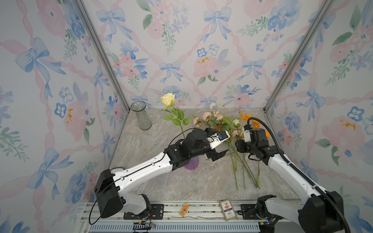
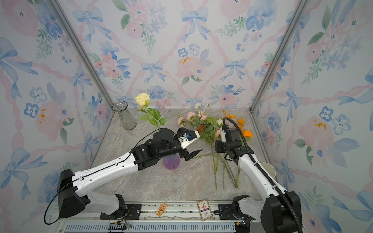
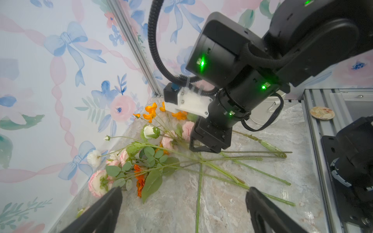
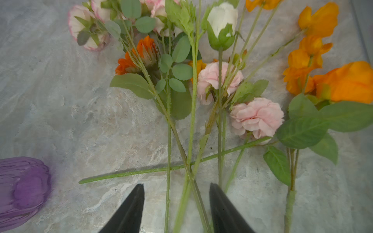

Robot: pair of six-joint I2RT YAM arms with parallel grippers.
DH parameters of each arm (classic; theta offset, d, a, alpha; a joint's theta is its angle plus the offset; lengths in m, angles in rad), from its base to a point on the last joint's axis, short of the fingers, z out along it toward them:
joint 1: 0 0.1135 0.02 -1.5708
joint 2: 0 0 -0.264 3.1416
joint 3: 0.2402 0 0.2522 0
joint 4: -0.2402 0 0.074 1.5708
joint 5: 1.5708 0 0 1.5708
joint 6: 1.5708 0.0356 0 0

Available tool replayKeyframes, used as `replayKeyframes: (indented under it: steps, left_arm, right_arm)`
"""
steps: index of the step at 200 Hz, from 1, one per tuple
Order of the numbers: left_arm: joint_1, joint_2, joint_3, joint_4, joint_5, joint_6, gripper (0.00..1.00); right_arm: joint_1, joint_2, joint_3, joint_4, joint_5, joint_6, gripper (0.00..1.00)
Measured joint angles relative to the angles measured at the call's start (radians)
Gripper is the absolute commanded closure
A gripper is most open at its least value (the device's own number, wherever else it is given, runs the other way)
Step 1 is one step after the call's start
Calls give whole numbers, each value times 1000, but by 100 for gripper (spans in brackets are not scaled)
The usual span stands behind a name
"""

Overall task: Arrange the flowers into the vase
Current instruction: 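Open the right gripper and move it back toward the flower pile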

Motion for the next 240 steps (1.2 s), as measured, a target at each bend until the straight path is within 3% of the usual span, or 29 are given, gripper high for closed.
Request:
replayKeyframes:
  steps: [27, 76, 159, 240]
  left_arm:
    - [-35, -1, -89, -8, -62, -23, 2]
    - [-95, -8, -105, -6, -155, -23, 2]
    - [-95, -37, -106, -4, -159, -14, 2]
    - [-95, -37, -106, -4, -159, 5, 2]
  right_arm:
    - [2, 137, 6, 3, -8, -12, 60]
    - [37, 321, 120, 18, 11, -16, 60]
    - [48, 409, 168, 21, 69, -42, 62]
    - [48, 485, 238, 10, 70, -63, 74]
